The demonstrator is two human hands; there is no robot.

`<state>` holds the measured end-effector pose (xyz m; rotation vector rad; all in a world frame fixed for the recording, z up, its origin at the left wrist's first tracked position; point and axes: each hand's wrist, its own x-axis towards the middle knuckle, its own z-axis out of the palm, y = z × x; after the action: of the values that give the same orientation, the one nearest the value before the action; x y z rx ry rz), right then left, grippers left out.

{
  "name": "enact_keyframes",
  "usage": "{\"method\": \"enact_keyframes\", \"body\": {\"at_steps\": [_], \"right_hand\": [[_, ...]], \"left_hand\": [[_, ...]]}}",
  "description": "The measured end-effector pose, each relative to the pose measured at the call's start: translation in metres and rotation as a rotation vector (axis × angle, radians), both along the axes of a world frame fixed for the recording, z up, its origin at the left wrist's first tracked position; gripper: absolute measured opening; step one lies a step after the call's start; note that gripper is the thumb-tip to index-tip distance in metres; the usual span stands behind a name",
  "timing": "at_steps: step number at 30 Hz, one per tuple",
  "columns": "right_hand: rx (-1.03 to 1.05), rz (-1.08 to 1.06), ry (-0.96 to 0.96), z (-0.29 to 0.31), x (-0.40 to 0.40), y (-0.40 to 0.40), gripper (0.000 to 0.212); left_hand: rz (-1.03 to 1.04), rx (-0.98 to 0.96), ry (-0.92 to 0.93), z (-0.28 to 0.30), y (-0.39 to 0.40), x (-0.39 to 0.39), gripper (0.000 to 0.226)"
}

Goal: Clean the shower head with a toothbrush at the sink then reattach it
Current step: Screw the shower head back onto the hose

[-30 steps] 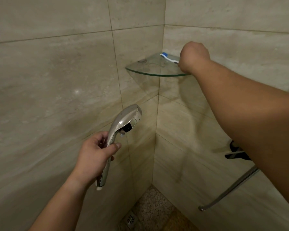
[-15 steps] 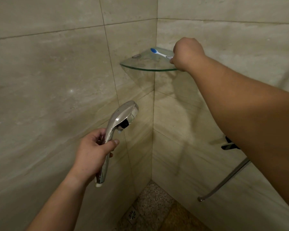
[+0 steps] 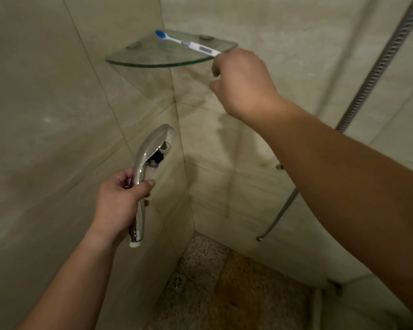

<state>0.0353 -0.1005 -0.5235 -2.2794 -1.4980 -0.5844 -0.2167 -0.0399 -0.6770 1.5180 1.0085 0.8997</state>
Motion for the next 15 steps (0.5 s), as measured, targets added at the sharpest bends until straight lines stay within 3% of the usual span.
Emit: {"method": "enact_keyframes", "body": {"at_steps": [8,15], "right_hand": [[-0.264,-0.028,0.119,-0.107,0.011,-0.034,0.013],[-0.556,0.149,0.098,-0.188,0.018,-0.059,0.006]], "left_hand": [[0.016,-0.038,-0.013,-0.019,-0.014,0.018,0.015],[0.135,-0.016,-0.01,-0.029,-0.04,0.043,0.015]]}}
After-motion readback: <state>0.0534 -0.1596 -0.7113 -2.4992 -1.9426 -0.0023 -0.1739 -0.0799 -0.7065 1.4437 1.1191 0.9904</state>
